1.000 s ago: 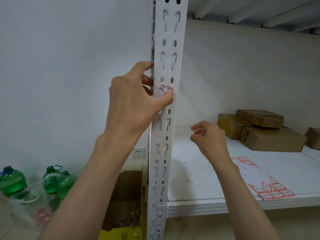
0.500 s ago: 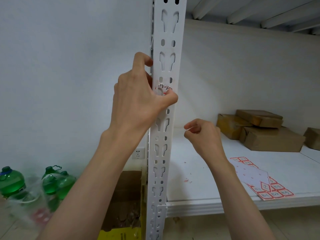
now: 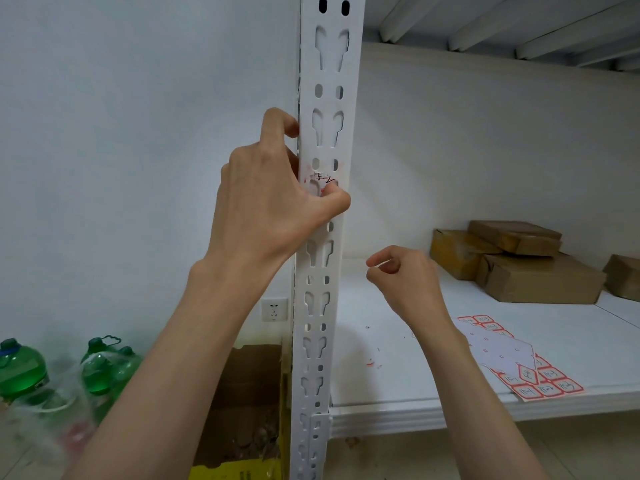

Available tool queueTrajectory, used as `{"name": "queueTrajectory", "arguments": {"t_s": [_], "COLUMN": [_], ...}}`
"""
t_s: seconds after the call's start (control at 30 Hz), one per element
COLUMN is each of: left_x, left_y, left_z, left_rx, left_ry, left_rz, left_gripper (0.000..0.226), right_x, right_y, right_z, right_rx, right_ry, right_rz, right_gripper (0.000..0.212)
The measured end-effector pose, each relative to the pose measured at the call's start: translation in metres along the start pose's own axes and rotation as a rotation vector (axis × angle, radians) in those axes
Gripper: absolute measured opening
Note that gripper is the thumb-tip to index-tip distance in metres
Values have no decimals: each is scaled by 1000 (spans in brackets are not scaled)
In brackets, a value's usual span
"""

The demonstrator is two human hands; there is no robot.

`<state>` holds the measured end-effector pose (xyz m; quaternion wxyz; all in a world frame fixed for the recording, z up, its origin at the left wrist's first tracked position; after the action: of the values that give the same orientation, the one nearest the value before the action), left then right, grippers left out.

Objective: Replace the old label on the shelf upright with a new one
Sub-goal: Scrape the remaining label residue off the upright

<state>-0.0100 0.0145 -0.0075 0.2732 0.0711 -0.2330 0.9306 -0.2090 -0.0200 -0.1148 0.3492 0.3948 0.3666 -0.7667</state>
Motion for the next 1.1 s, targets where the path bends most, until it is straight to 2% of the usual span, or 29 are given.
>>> {"name": "queueTrajectory", "arguments": {"t_s": [0.3, 0.6, 0.83, 0.93, 1.03, 1.1], "left_x": [-5, 2, 3, -2, -12, -17], "left_y": [-1, -3, 0, 0, -3, -4], "left_z": [1, -3, -8, -6, -1, 1], "left_rx": [-47, 21, 94, 70, 3, -50], "left_ry": [-3, 7, -11, -24, -28, -14], "left_rz": [-72, 12, -28, -109, -191, -218], "left_gripper": [56, 52, 44, 43, 42, 47], "right_x": [13, 20, 43, 60, 67, 66], "right_y": [3, 2, -3, -1, 2, 3], "right_z": [2, 2, 3, 2, 1, 2], "right_rx": [-22, -34, 9, -8, -30, -22], "right_ry": [50, 72, 129, 167, 158, 145], "right_rz": [15, 6, -47, -117, -174, -178], "right_gripper": [11, 11, 15, 20, 34, 31]}}
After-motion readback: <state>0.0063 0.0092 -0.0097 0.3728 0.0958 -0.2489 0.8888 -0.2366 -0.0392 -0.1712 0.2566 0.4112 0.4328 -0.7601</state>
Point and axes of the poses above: each hand's wrist, its own z-axis towards the middle knuckle, its own y-axis out of the palm, x = y × z, the point moved 3 cm from there along z, towards the middle knuckle, and after that the axes turned 15 degrees about z, right-handed, at the moved point
